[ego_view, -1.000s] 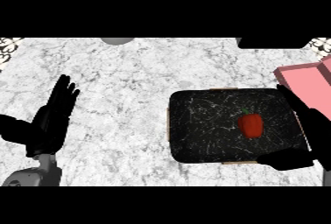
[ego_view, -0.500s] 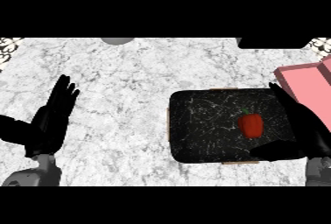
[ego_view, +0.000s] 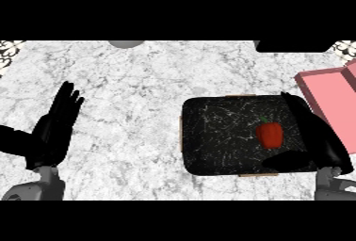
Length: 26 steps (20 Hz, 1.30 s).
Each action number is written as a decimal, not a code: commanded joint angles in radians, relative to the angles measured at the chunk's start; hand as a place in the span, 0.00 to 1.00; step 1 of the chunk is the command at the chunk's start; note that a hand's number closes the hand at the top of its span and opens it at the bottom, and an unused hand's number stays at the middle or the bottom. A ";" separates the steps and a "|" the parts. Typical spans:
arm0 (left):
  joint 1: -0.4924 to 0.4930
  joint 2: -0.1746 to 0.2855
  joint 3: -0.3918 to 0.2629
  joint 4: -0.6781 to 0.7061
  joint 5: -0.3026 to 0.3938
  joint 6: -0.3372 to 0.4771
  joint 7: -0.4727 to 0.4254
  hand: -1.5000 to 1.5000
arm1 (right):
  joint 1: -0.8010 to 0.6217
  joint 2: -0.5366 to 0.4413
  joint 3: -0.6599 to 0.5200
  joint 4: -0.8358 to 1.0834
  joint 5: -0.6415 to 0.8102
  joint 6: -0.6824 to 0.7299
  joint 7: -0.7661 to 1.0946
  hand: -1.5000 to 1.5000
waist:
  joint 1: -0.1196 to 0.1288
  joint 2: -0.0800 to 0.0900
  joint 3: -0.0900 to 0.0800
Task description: Pick the bell pepper from the tray and place it in the cardboard box
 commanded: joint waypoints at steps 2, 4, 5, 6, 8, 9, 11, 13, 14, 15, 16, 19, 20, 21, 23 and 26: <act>-0.038 -0.003 0.019 0.007 0.004 -0.009 0.027 0.50 | -0.028 0.032 -0.013 0.013 0.022 0.026 -0.007 0.00 | 0.000 0.000 0.000; -0.062 -0.010 0.005 0.017 -0.026 0.018 0.032 0.50 | 0.088 0.005 -0.021 -0.008 0.027 -0.007 -0.100 0.00 | -0.004 0.000 0.000; 0.046 -0.044 -0.022 -0.023 -0.047 0.017 -0.024 0.50 | -0.007 0.023 -0.035 0.034 0.018 0.033 -0.037 0.00 | 0.001 0.000 0.000; -0.022 -0.012 0.008 -0.006 -0.032 0.006 0.028 0.50 | -0.010 0.031 -0.028 0.053 0.034 0.032 -0.050 0.00 | 0.000 0.000 0.000; 0.013 -0.005 -0.002 -0.081 -0.010 -0.017 0.075 0.50 | -0.032 0.055 -0.010 0.118 0.071 -0.016 -0.068 0.00 | 0.002 0.000 0.000; -0.094 -0.017 0.020 0.086 -0.033 0.003 -0.006 0.50 | 0.015 0.029 -0.036 0.081 0.044 0.007 -0.105 0.00 | -0.003 0.000 0.000; 0.046 -0.048 -0.002 -0.009 -0.025 -0.008 -0.035 0.50 | -0.006 0.045 -0.022 0.121 0.068 0.008 -0.087 0.00 | 0.001 0.000 0.000; -0.035 -0.018 0.019 0.023 -0.020 -0.017 0.007 0.50 | -0.076 0.050 -0.049 0.207 0.078 -0.011 -0.101 0.00 | 0.001 0.001 0.000; 0.042 -0.026 0.003 -0.076 -0.013 -0.018 0.044 0.50 | -0.036 0.051 -0.052 0.209 0.079 -0.032 -0.137 0.00 | 0.002 0.000 0.000; -0.008 -0.037 -0.001 -0.065 -0.035 0.014 0.062 0.50 | 0.006 0.055 -0.044 0.136 0.078 -0.006 -0.116 0.00 | 0.000 0.000 0.000; -0.039 -0.022 0.005 -0.010 -0.023 -0.018 0.048 0.50 | -0.098 0.056 -0.068 0.243 0.070 -0.020 -0.133 0.00 | 0.001 0.000 0.000; 0.006 -0.063 -0.033 -0.057 -0.059 0.026 0.062 0.50 | -0.079 0.058 -0.053 0.284 0.100 -0.048 -0.178 0.00 | 0.003 0.000 0.000; -0.018 -0.046 0.007 0.003 -0.041 0.004 0.017 0.50 | -0.030 0.050 -0.048 0.196 0.100 -0.013 -0.167 0.00 | -0.001 0.000 0.000; -0.021 -0.050 -0.004 -0.003 -0.058 0.011 0.019 0.50 | 0.014 0.052 -0.047 0.138 0.099 -0.006 -0.152 0.00 | -0.002 0.000 0.000; -0.007 -0.030 0.029 0.002 -0.012 -0.036 0.001 0.50 | 0.030 0.062 -0.035 0.185 0.119 -0.050 -0.210 0.00 | -0.001 0.000 0.000; -0.027 -0.025 0.037 -0.032 -0.019 -0.003 0.066 0.50 | 0.007 0.069 -0.027 0.242 0.154 -0.089 -0.246 1.00 | 0.000 0.000 0.000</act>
